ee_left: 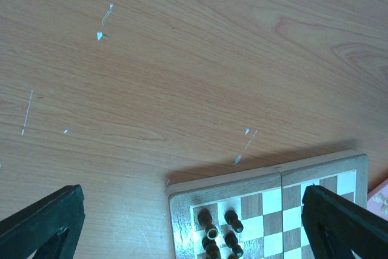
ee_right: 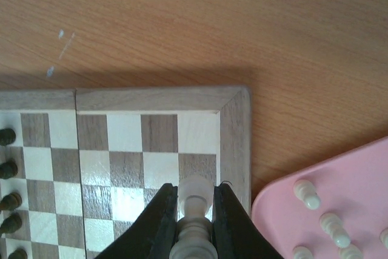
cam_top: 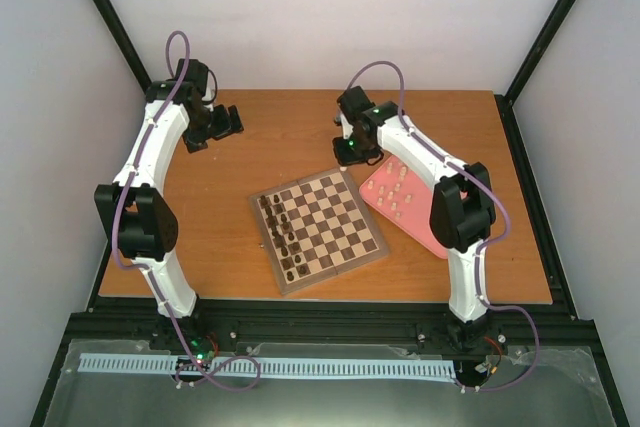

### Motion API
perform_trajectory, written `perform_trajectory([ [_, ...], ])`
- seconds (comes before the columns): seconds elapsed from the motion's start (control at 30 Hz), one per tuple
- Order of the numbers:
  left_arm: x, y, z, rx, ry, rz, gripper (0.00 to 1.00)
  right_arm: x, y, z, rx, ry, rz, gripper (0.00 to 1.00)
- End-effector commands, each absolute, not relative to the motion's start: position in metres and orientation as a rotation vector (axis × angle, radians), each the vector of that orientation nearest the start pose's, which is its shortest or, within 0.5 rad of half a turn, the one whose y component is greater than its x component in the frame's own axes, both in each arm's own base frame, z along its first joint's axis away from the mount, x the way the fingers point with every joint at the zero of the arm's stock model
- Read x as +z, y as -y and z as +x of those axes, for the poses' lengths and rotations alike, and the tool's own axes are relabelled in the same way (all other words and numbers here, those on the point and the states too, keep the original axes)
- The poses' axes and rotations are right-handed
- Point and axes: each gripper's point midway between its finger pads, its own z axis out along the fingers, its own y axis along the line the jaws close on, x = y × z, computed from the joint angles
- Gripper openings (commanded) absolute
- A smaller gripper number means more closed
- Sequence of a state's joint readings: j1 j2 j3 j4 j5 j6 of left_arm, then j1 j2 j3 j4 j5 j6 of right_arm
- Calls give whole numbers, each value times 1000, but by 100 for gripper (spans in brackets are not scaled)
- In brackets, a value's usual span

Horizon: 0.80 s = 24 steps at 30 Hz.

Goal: Set up the chess pieces on the board
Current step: Place the chess piece on the chessboard.

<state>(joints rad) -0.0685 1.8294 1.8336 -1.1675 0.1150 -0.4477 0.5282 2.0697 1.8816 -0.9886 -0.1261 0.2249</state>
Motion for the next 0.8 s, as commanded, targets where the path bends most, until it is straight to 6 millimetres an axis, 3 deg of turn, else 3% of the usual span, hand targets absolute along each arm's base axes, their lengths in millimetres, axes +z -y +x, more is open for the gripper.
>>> perform_trajectory([
  [0.0,211,49,424,-279,-2714,-464,100,121,-271,395,343,-2784,-506,3],
  [0.3,210,51,426,-296,-2715,-457,100,106,-252,350,275,-2866,-488,3],
  [0.77,211,51,421,-292,-2714,-452,100,95,-258,341,109,-2876,-533,3],
])
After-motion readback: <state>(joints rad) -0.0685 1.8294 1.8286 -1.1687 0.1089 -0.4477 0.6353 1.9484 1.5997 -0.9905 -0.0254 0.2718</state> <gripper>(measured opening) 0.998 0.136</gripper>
